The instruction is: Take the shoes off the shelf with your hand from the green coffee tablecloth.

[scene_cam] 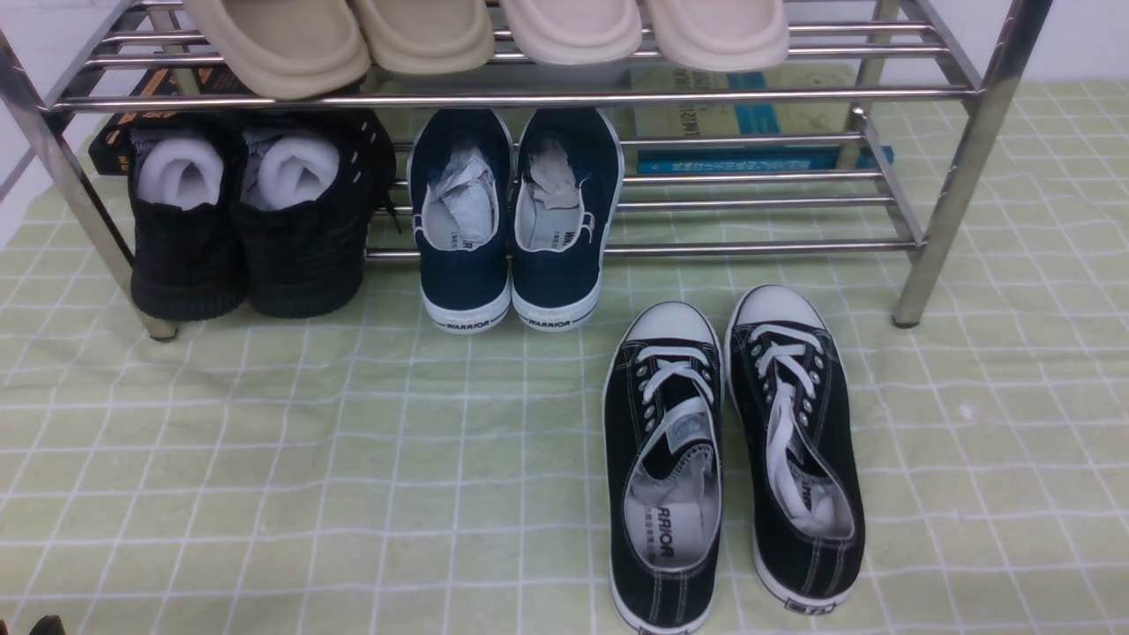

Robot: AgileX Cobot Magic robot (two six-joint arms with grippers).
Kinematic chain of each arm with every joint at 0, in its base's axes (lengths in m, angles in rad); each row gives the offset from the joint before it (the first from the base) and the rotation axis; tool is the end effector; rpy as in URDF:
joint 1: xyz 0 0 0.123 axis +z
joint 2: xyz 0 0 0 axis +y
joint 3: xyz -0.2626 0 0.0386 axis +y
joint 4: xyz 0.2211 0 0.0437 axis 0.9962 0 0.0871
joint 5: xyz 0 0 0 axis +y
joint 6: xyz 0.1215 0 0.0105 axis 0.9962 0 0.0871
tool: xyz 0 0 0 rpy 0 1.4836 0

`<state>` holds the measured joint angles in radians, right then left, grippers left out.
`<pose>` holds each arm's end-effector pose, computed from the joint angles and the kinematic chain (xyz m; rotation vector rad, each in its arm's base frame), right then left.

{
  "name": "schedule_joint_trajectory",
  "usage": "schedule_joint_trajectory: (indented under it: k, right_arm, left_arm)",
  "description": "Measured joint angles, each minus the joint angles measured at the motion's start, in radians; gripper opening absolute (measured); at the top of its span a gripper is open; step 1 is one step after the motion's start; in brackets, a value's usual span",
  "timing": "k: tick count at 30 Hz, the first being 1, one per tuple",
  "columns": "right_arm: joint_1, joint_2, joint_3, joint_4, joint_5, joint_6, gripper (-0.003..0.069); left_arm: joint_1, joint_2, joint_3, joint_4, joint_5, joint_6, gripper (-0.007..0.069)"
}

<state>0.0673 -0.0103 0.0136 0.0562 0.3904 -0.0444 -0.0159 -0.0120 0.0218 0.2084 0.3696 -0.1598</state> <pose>0.0741 0.0076 0.1650 -0.0707 1.8760 0.0715 0.0753 0.0079 0.1657 -0.0049 1.8557 0.0826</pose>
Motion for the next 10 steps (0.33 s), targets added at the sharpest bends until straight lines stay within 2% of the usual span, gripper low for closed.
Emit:
schedule_joint_trajectory:
  k: [10]
  right_arm:
    - [0.000,0.000,0.000,0.000,0.000,0.000,0.0115]
  left_arm:
    - [0.000,0.000,0.000,0.000,0.000,0.000,0.0242]
